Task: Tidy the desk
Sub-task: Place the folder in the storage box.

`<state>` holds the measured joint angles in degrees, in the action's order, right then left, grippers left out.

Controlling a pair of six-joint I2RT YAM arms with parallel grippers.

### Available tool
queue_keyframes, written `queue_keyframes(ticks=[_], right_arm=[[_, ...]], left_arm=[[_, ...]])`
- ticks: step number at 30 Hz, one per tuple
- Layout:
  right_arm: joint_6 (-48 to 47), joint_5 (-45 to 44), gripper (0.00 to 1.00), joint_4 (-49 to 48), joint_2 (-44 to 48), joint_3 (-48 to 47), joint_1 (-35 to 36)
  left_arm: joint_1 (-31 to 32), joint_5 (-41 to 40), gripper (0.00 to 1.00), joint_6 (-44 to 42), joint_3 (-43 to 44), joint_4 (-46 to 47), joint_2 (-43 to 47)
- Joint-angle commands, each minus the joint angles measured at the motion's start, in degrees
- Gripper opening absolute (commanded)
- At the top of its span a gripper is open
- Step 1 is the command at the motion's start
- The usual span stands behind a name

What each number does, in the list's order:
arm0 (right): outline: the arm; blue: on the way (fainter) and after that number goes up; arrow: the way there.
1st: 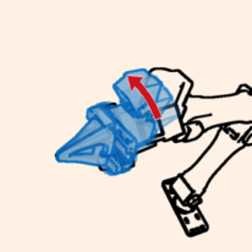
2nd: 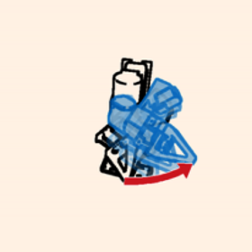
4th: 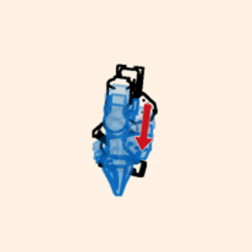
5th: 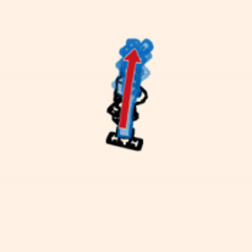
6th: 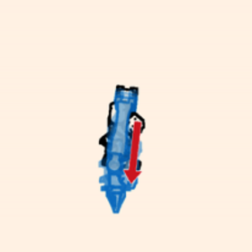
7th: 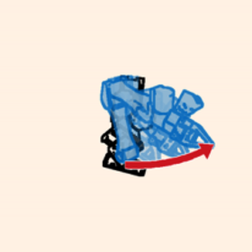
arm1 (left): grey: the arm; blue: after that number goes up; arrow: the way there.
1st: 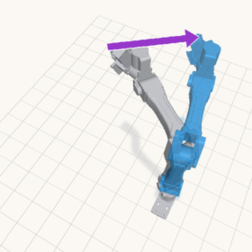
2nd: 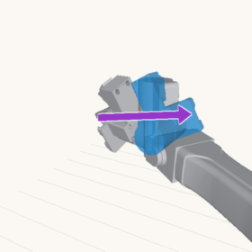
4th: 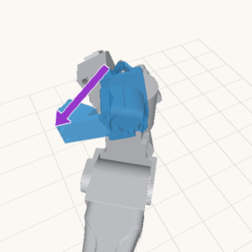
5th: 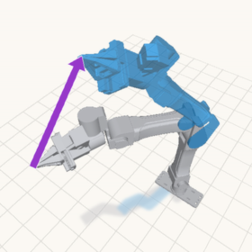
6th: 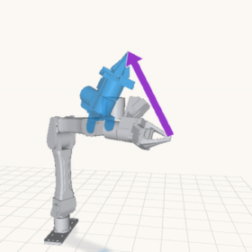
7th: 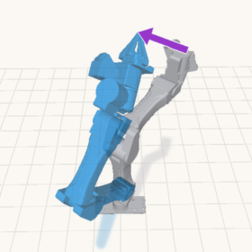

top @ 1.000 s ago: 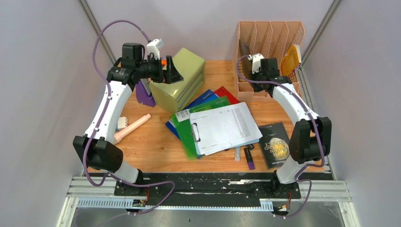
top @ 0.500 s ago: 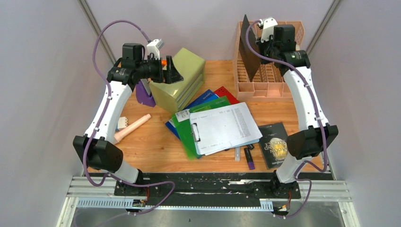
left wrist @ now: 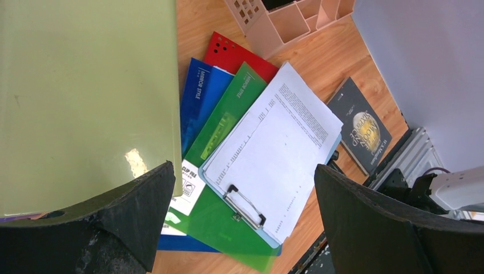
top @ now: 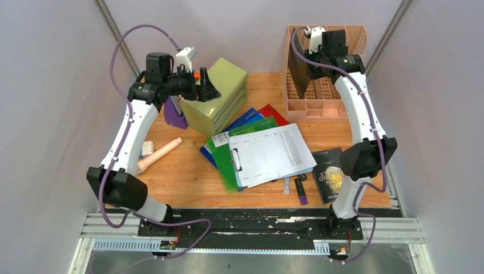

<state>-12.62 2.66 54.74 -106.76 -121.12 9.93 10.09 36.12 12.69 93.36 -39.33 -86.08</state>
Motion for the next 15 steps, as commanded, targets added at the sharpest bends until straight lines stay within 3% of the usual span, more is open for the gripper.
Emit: queue_keyframes(ticks=[1,9,15], right_arm=[[3.6,1.0,0.14,-0.4,-3.2,-7.4,-0.5],[8.8,3.1,0.25,-0.6,-8.2,-14.9,-1.2],[10.2,6.3,0.36,-1.1,-8.2,-13.4,-1.2]], left_arm=[[0.0,0.7,1.0,0.4,-0.3,2.3,2.0],[0.1,0.4,1.0,0.2,-0.3,2.1,2.5],[0.0,0.2,1.0,0.0,-0.4,2.1,2.4]])
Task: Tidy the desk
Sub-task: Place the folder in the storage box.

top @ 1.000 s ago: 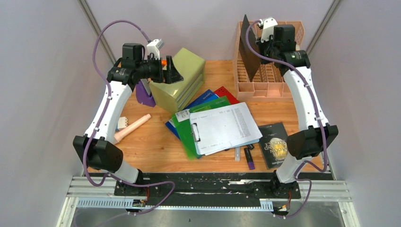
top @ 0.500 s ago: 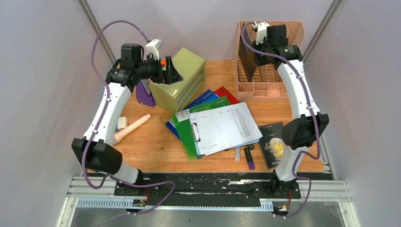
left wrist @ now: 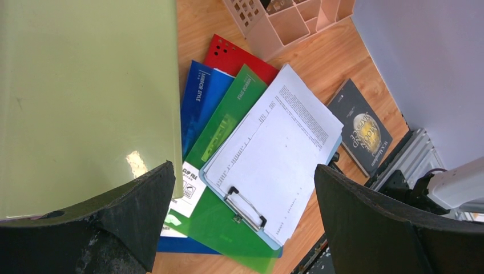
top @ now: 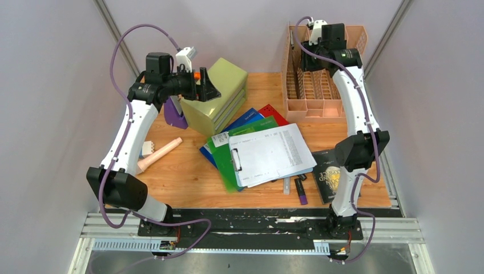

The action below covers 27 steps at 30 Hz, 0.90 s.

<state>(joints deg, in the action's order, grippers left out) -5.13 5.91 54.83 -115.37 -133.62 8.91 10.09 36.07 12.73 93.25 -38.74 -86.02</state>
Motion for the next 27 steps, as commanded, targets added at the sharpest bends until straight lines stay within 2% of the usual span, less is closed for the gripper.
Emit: queue_keyframes(ticks=[1,5,10,13,17,20,27], right_arm=[[2.7,4.2,0.38,-1.5,1.1,0.3,-0.1],[2.4,8.0,0.45,-3.6,5.9,7.0,-0.2],[-0.1,13.6,0.62,-6.8,13.8,16.6,-0.2],[-2.3,18.3,0.7,-9.8,20.1,26.1,0.1],[-8.3,22.7,0.76,-13.9,29.5,38.6,2.1],[-13.6,22.1,0.78,-16.5,35.6,48.0,6.4],[-25.7,12.0,0.8,-22.4,43.5,70.2,26.3]], left_arm=[[0.0,0.1,1.0,-0.1,-0.3,1.5,2.3],[0.0,0.0,1.0,-0.2,-0.2,1.4,2.3],[0.0,-0.6,1.0,-2.0,0.0,0.8,2.5],[0.1,-1.0,1.0,-6.3,0.0,-1.2,2.9],[0.8,-2.3,1.0,-14.0,-1.5,-4.6,4.7],[2.8,-6.7,1.0,-19.2,-5.4,-5.4,7.9],[5.8,-14.2,1.0,-27.8,-15.6,-4.8,15.5]])
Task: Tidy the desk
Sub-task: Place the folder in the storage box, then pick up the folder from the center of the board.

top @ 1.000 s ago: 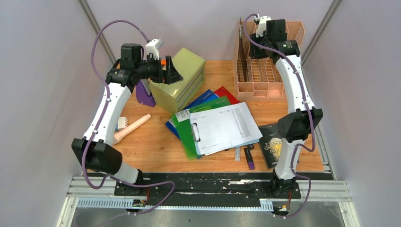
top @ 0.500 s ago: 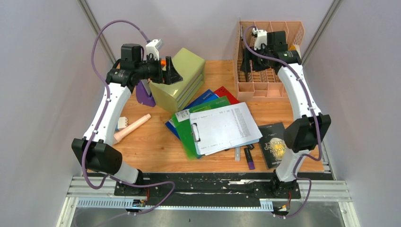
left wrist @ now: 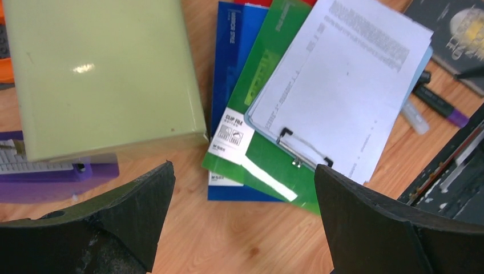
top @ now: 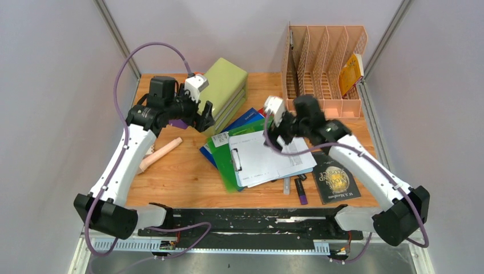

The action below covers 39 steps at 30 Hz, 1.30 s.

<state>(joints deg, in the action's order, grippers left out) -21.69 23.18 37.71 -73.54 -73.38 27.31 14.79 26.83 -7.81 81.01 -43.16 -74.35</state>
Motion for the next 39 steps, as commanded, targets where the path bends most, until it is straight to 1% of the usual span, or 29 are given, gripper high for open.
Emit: queue_keyframes(ticks=[1,4,7,11,14,19,23,29,31,33,39], right_arm=[[-10.0,-6.8,0.81,-6.7,2.2,12.7,10.3],[-12.6,-12.3,0.81,-11.1,2.9,20.1,16.3],[-14.9,-15.8,0.82,-14.9,3.7,25.1,20.9],[-16.7,-19.4,0.83,-18.3,3.4,29.1,25.0],[-17.5,-22.9,0.83,-22.1,1.5,31.8,27.5],[-18.4,-32.0,0.83,-27.4,-3.4,34.8,32.8],[-19.4,-37.4,0.83,-31.8,-7.0,37.0,35.3],[-19.7,-45.2,0.8,-40.7,-10.6,38.8,36.3],[-19.6,-46.0,0.77,-42.2,-10.9,39.1,36.6],[-19.6,-46.8,0.72,-42.6,-11.2,39.0,36.8],[-20.7,-48.6,0.47,-42.4,-8.9,39.3,37.5]], left_arm=[[1.4,-5.4,1.0,-7.6,-4.9,-0.3,4.3],[1.6,-6.9,1.0,-7.6,-7.2,0.0,5.9],[1.6,-7.9,1.0,-7.4,-8.1,0.3,6.6],[1.6,-8.6,1.0,-7.1,-8.7,0.7,6.9],[1.6,-8.8,1.0,-6.8,-8.8,0.7,6.9],[1.6,-8.6,1.0,-6.1,-9.3,1.3,7.0],[1.7,-7.5,1.0,-5.8,-9.7,1.4,7.2],[1.6,-6.6,1.0,-5.1,-10.0,1.8,7.7],[1.6,-6.4,1.0,-5.0,-10.1,1.8,7.8],[1.6,-6.5,1.0,-4.9,-10.0,1.8,7.8],[1.6,-6.7,1.0,-4.8,-9.4,1.7,7.7]])
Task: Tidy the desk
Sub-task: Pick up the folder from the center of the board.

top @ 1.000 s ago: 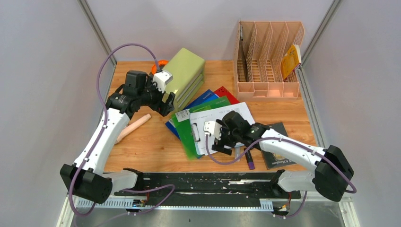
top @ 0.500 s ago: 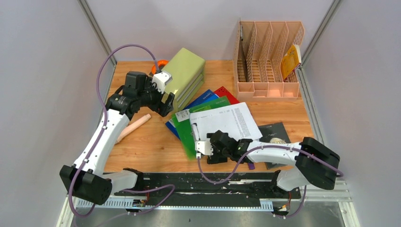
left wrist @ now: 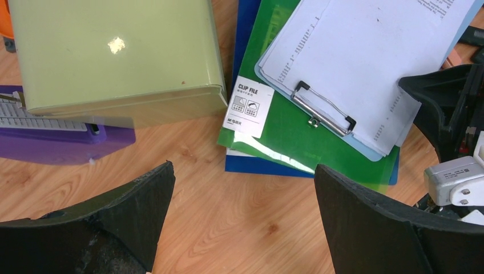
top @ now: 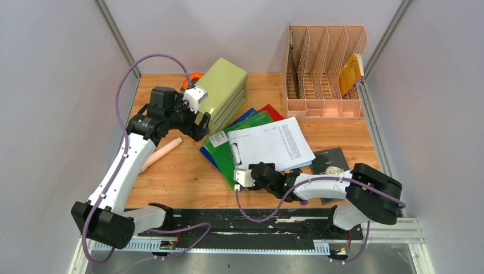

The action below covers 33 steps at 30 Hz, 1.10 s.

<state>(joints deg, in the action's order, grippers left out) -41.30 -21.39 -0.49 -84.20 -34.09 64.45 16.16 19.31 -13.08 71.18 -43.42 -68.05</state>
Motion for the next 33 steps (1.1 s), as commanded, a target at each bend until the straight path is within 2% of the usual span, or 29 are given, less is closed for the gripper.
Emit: queue_keyframes(ticks=[1,4,12,18,23,33], right_arm=[[-1.5,-4.3,0.42,-4.0,2.4,0.0,0.4],[-2.3,-4.4,0.29,-3.3,4.5,-0.1,0.5],[-2.0,-0.1,0.01,5.5,10.0,-1.6,1.2],[-2.0,4.2,0.0,11.2,12.7,-2.4,1.4],[-1.5,5.3,0.12,14.0,13.7,-3.3,1.4],[-1.0,6.9,0.12,16.2,14.4,-3.5,1.4]], left_arm=[[0.3,0.7,1.0,0.5,0.5,1.9,1.4],[0.3,0.6,1.0,0.5,0.6,2.0,0.9],[0.3,-0.2,1.0,0.0,1.4,1.9,-1.0],[0.4,0.4,1.0,-0.3,2.2,1.8,-2.9],[0.6,3.3,1.0,-0.9,2.5,1.2,-4.0],[1.9,8.6,1.0,-2.5,0.9,2.1,-3.3]])
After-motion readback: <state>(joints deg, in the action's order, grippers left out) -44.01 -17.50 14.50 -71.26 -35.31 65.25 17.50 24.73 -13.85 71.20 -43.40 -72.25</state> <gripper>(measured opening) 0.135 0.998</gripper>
